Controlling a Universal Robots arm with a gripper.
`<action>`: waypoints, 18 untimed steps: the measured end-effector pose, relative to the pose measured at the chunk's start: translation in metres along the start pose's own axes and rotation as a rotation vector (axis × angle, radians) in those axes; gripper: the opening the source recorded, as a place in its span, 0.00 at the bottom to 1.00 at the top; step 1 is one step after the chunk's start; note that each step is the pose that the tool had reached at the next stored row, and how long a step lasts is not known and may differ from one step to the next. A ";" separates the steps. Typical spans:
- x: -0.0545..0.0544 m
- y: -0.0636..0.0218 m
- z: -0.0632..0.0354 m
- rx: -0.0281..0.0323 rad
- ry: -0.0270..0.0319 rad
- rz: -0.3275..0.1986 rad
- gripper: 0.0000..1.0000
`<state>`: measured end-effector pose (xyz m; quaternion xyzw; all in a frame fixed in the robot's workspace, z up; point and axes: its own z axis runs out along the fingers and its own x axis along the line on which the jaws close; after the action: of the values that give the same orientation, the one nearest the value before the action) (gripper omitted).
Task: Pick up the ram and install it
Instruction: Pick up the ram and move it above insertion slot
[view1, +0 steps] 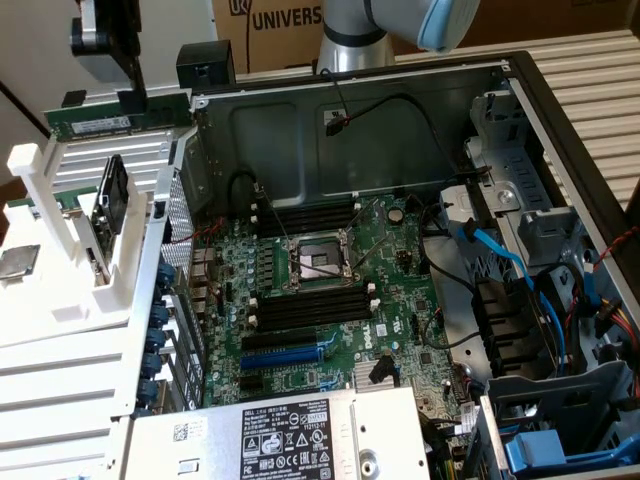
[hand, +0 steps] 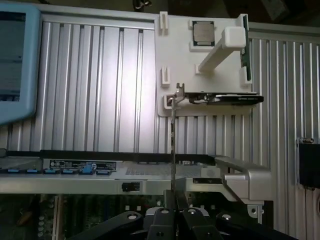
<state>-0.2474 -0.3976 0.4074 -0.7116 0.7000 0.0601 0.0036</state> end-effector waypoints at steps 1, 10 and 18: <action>0.000 -0.0046 -0.0004 0.0000 0.0000 0.000 0.12; 0.002 -0.0454 -0.0036 0.0018 0.0000 0.000 0.12; 0.004 -0.0889 0.0011 0.0102 0.0002 -0.001 0.12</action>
<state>-0.1588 -0.4001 0.3989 -0.7119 0.6999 0.0565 0.0072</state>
